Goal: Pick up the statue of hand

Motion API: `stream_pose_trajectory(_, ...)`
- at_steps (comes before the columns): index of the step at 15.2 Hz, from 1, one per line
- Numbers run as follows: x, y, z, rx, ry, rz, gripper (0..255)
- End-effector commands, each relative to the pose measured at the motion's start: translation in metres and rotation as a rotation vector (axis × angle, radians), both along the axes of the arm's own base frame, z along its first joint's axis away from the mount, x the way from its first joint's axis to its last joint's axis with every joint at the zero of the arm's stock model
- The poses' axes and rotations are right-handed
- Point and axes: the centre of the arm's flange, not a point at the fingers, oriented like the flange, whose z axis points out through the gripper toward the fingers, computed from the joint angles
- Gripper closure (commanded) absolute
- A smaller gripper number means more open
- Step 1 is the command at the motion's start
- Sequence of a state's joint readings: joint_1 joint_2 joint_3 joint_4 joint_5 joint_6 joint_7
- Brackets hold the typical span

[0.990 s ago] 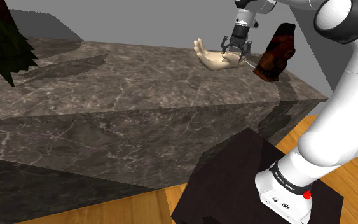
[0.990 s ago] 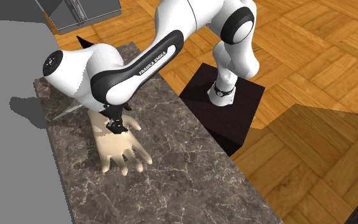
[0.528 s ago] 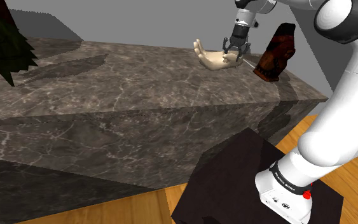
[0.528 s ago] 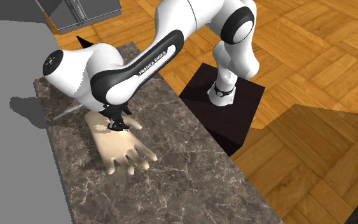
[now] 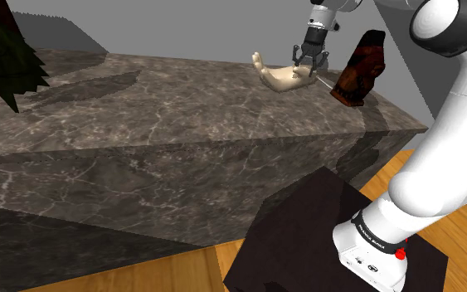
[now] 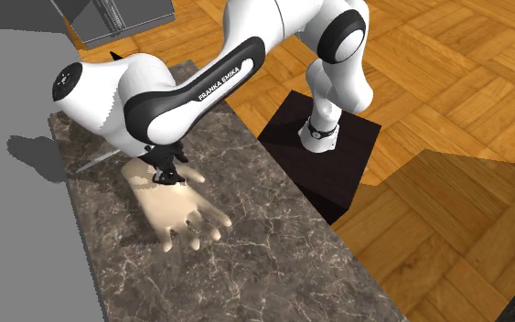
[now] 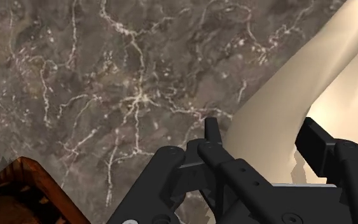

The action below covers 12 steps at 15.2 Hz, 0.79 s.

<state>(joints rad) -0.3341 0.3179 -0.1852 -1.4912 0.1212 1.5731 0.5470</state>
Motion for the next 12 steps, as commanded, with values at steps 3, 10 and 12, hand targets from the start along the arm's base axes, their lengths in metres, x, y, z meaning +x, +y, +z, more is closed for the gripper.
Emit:
stream_pose_trajectory(3, -0.001, 0.0, 0.022, 0.001, 0.0, 0.002, 255)
stream_pose_trajectory(10, -0.001, 0.0, 0.059, 0.001, 0.0, 0.002, 255)
stream_pose_trajectory(12, -0.001, 0.001, 0.06, 0.001, 0.0, 0.002, 255)
